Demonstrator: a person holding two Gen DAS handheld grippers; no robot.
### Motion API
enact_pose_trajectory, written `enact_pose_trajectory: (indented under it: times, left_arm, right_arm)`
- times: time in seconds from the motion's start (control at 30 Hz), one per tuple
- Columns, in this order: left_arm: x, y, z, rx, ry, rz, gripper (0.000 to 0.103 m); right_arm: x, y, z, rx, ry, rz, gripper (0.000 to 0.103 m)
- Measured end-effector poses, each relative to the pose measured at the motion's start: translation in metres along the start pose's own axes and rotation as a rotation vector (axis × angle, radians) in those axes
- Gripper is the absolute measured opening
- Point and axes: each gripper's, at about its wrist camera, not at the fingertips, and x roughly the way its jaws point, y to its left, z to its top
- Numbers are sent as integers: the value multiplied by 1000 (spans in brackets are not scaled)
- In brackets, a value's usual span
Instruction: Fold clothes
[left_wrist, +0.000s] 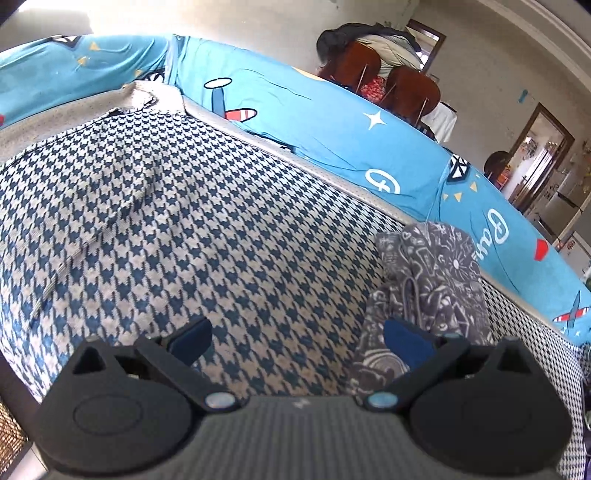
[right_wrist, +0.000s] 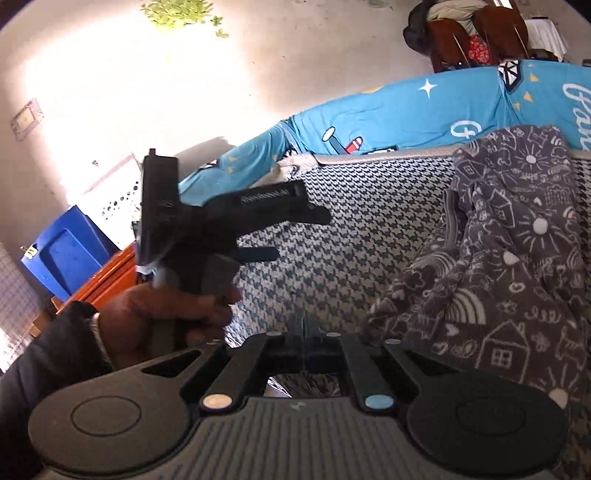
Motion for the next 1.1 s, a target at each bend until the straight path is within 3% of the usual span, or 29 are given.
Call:
enact_pose_trajectory:
  times: [0.1,0.23,0.37,0.47,0.63,0.8,0.97,1.1]
  left_arm:
    - [1,-1,-1,4,9,-2,103]
    - [3,-6,-3,16,18,-10,103]
    - [5,-13,-6,35,23,-16,103]
    - [7,-16,-7,40,29,-16,103]
    - [8,-16,-8,36,34,-10,103]
    - [10,-17,-9,34,39,-10,103]
    - [11,-20,-10,41,46,-16,103]
    - [11,-21,-10,42,45,-18,103]
  right_arm:
    - [5,-9,-3,-21,14,-129,11]
    - [8,-11,-11,-91,20,-284,43]
    - [17,-7,-13,-131,30,-326,57]
    - [34,-1,-15,-171,52,-364,61]
    - [62,-5,-23,-190,86,-423,60]
    - [66,-14,-27,-182,80,-472,45]
    - [64,-19,-31,-193,66,-502,21]
    - [57,-18,-29,-178,52,-501,13]
